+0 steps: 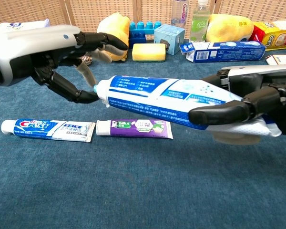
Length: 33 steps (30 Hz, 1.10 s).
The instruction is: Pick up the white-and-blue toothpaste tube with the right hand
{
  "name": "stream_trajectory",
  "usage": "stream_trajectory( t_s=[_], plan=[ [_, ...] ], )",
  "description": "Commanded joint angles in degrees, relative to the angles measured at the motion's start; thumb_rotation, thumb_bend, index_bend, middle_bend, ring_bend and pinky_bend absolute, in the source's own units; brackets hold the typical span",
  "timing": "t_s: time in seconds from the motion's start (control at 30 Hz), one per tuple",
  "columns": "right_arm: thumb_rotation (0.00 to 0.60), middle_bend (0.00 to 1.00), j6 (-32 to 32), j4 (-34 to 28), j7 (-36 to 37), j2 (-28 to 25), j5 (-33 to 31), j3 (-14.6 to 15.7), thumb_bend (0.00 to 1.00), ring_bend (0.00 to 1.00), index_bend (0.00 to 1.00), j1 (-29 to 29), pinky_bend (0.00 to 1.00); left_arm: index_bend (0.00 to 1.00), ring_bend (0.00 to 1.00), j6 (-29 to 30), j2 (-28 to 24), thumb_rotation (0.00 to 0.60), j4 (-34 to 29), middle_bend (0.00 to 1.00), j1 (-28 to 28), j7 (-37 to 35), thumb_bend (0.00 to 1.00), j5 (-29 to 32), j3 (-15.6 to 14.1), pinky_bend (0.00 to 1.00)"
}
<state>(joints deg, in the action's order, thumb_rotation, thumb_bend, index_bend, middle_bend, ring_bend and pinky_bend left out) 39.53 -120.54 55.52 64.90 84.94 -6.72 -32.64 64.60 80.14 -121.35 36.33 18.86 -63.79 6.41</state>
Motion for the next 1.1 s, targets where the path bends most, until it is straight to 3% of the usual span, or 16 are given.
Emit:
stream_trajectory(
  t_s=[0.03, 0.4, 0.6, 0.7, 0.87, 1.1],
  plan=[
    [0.600, 0.87, 0.5, 1.2, -0.5, -0.3, -1.3, 0.0, 0.41, 0.82, 0.98, -0.5, 0.91, 0.10, 0.11, 1.2, -1.4, 0.600, -0.9, 0.10, -0.8, -0.5, 0.35, -1.4, 0.0, 0.33],
    [0.600, 0.87, 0.5, 6.3, -4.9, 0.3, -8.0, -1.2, 0.41, 0.82, 0.98, -2.2, 0.91, 0.10, 0.11, 7.1, -11.4, 0.600, -5.4, 0.10, -6.4, -3.4, 0.35, -8.6, -2.1, 0.33],
    [0.600, 0.86, 3.5, 10.6, -12.8, 1.2, -14.7, -2.3, 0.41, 0.81, 0.98, -2.2, 0.89, 0.10, 0.11, 11.3, -17.8, 0.600, -5.5, 0.11, -11.6, -6.9, 0.35, -13.5, -5.3, 0.33],
    [0.600, 0.86, 6.3, 12.8, -16.5, 2.3, -18.6, -3.3, 0.40, 0.80, 0.98, -1.8, 0.82, 0.10, 0.11, 13.9, -20.7, 0.600, -4.9, 0.12, -14.9, -8.8, 0.35, -15.9, -7.2, 0.33],
    [0.600, 0.81, 9.1, 17.2, -20.2, 3.5, -19.8, -3.8, 0.39, 0.72, 0.93, -1.0, 0.67, 0.10, 0.11, 16.7, -23.5, 0.600, -3.6, 0.12, -18.9, -12.0, 0.35, -18.2, -9.4, 0.33],
    [0.600, 0.67, 12.6, 24.3, -24.8, 5.3, -16.8, -1.9, 0.40, 0.57, 0.78, 1.3, 0.34, 0.10, 0.11, 19.2, -25.0, 0.600, -1.2, 0.12, -22.9, -15.8, 0.35, -18.2, -10.1, 0.33]
  ],
)
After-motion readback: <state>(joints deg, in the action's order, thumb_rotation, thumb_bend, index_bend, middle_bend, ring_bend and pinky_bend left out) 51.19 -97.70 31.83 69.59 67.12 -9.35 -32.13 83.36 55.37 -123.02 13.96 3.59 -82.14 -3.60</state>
